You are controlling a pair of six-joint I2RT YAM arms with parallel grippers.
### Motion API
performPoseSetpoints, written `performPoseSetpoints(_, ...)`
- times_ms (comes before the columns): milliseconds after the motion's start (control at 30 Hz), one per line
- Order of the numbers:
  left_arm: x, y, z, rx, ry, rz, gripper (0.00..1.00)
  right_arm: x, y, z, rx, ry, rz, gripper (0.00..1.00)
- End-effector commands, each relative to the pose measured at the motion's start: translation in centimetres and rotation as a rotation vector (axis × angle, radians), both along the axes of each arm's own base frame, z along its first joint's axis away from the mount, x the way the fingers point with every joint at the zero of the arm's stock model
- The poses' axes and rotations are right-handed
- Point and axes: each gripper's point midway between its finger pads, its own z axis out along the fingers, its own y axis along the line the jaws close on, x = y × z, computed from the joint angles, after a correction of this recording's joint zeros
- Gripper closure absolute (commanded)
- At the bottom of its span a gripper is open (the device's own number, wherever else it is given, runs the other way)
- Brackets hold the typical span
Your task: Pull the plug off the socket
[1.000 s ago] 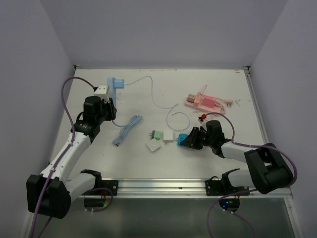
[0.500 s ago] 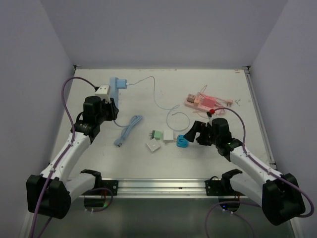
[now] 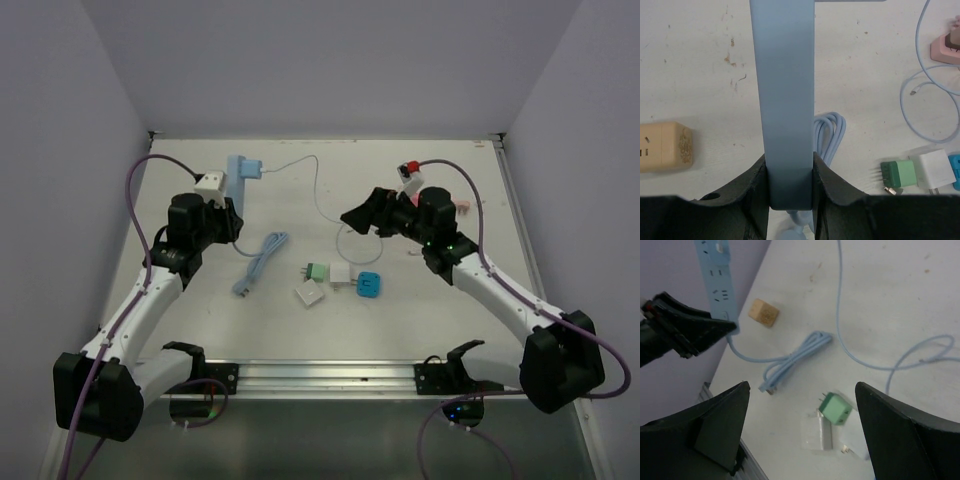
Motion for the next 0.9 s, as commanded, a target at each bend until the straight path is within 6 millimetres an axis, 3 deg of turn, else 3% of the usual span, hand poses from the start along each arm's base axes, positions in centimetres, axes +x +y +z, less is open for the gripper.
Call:
performPoseSetpoints(0,1.4,-1.1,4.8,-0.041,-0.185,-0.048,1.0,1.7,3.7,6.5,0.141,-0.141,0.049,0.1)
performPoseSetpoints(133,1.3,-1.4,5.0,-0.048,-0.193,-0.065,1.0,3.6,7.1,9.2,0.201,-0.192,0.061,0.1)
performPoseSetpoints(167,1.3,-1.4,5.0,-0.049,-0.193,-0.067,1.0,4.1,8.4,8.1,0.203,-0.166,0.074,0.1)
performPoseSetpoints(233,1.3,-1.6,5.1,-0.051,-0.196,-0.073,1.0,5.2,9.8,9.9,0.257,-0.196,0.079,0.1)
performPoseSetpoints(300,1.2,-1.6,5.1,-0.052,-0.195,-0.076,1.0,6.0,11.6,9.3,0.277,-0.184,0.092,0.1)
performPoseSetpoints(367,1.2,-1.7,5.2,-0.055,-0.198,-0.08,1.0,6.4,13.2,10.5,0.297,-0.203,0.105,0.11)
performPoseSetpoints(567,1.1,-2.0,5.1,-0.064,-0.198,-0.096,1.0,8.3,17.0,9.6,0.308,-0.18,0.107,0.12)
performPoseSetpoints(867,1.0,-2.8,5.0,-0.077,-0.192,-0.131,1.0,9.6,20.1,8.2,0.3,-0.165,0.114,0.18)
